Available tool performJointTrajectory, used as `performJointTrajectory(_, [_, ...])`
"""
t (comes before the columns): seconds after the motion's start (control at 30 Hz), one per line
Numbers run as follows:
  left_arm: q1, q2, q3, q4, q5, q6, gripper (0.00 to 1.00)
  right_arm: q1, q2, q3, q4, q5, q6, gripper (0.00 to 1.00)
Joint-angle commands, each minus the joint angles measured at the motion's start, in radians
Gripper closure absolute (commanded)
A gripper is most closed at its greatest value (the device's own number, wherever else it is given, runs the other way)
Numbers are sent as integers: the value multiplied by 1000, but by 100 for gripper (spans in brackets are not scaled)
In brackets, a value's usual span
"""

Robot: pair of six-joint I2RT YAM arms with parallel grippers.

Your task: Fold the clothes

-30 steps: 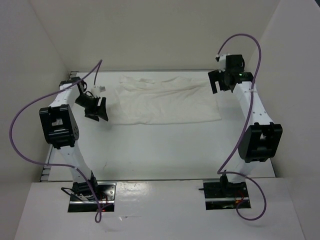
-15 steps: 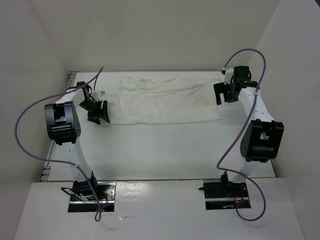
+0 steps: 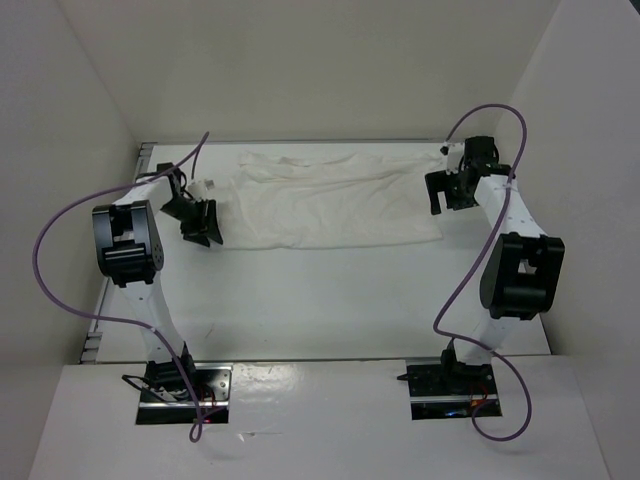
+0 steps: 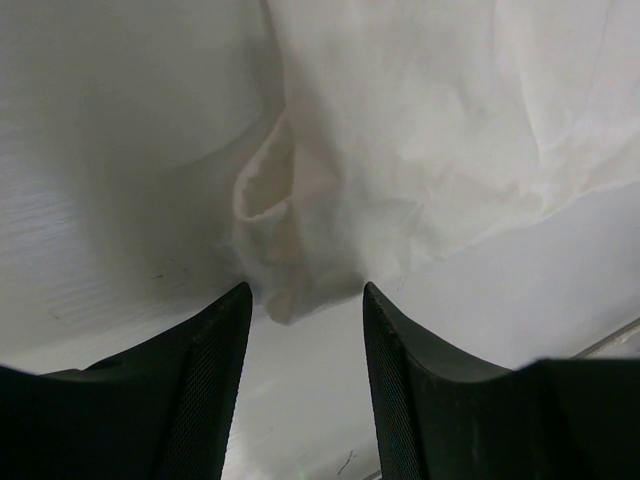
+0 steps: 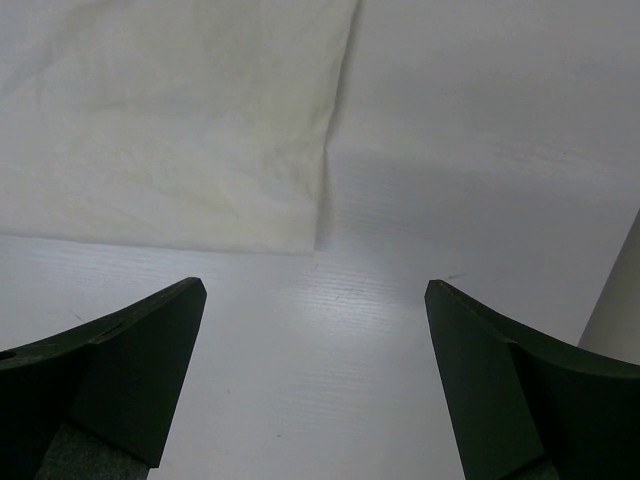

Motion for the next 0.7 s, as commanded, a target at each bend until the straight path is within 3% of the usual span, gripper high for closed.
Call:
performJointTrajectory(0.0, [-13,30,-33,-28,40,45,44,-15,7,-29,33,5,-9,1])
performJointTrajectory(0.2, [-22,30,-54,-28,53,46,47,-15,39,-78,54,5,-9,1])
performJointTrajectory(0.3, [-22,30,-54,-28,53,46,57,-24,67,-102,65,-10,9,1])
performJointTrajectory(0.5, [-22,30,-54,-28,33,46,89,-24,127,-92,84,-52,29,1])
performJointTrajectory(0.67, [-22,30,-54,-28,22,46,91,-33,176,-82,84,-87,29,1])
